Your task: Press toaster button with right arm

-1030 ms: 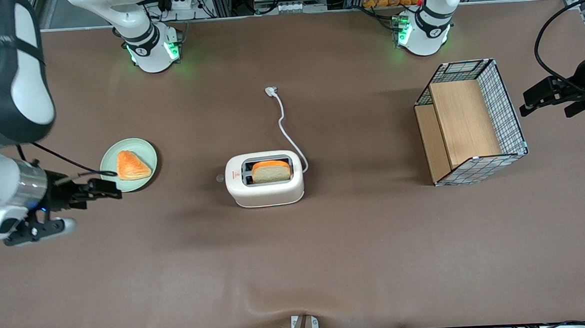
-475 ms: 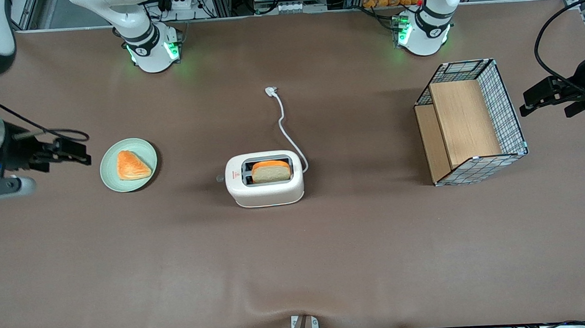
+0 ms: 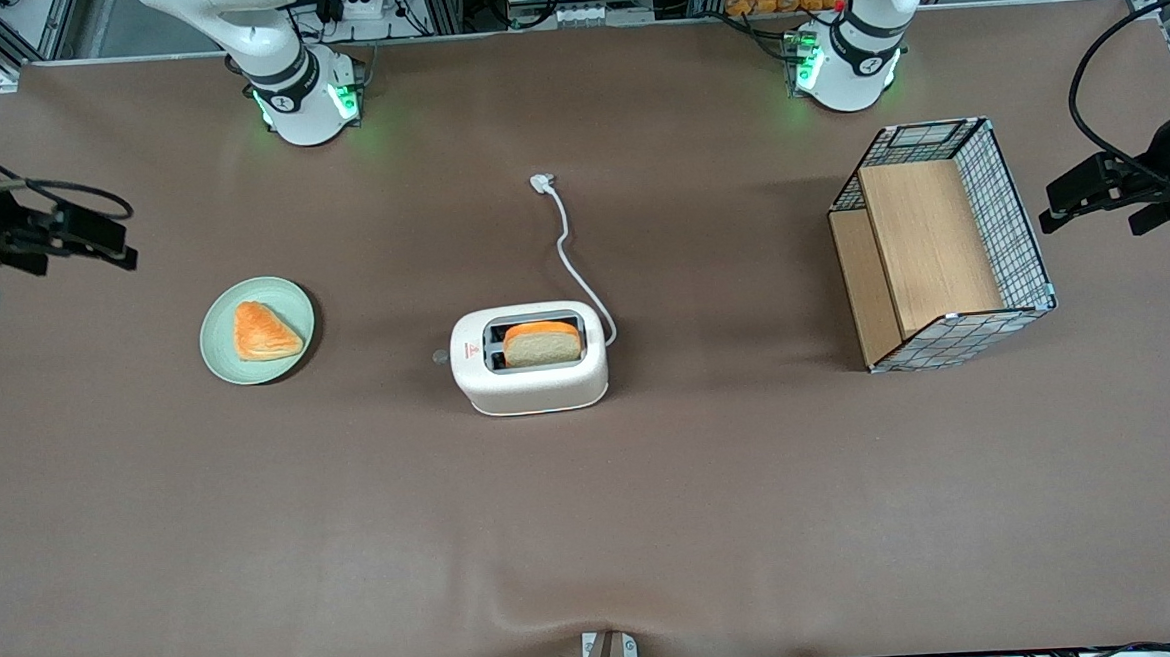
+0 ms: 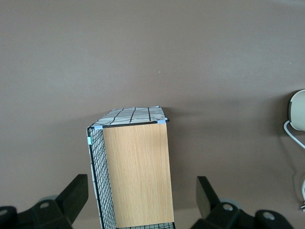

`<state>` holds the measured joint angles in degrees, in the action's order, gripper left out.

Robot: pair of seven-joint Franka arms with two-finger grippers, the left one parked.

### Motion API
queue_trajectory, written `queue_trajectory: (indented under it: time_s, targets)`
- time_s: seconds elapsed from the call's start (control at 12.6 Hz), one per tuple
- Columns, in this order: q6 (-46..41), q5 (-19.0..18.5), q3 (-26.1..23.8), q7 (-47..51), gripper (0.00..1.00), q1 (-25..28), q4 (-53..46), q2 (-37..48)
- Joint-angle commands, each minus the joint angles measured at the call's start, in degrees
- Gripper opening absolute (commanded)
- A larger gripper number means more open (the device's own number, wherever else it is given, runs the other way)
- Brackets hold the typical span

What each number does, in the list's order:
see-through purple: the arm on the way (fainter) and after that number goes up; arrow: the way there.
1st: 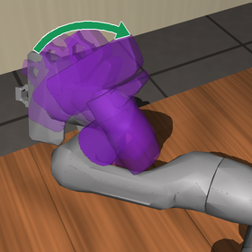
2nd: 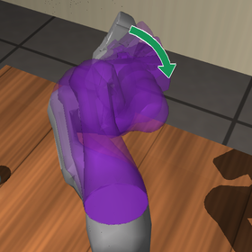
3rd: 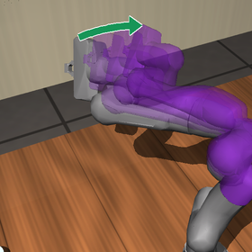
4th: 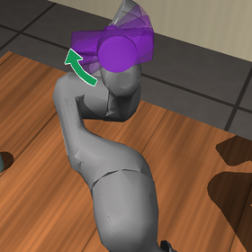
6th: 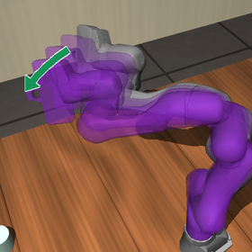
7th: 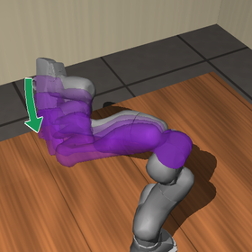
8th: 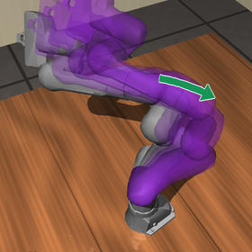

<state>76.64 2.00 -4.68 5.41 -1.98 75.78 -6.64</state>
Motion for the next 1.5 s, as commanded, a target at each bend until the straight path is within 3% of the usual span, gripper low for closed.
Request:
queue_trajectory:
  time_s: [0.0, 0.55, 1.43]
  targets:
    - [1.9, -0.2, 1.4, 0.7, 1.0, -0.6, 7.6, 5.6]
    - [4.5, -0.2, 2.9, -1.4, 1.0, 0.3, 14.1, 11.0]
    - [5.5, -2.0, 3.4, -4.6, 1.0, 0.3, 13.1, 10.0]
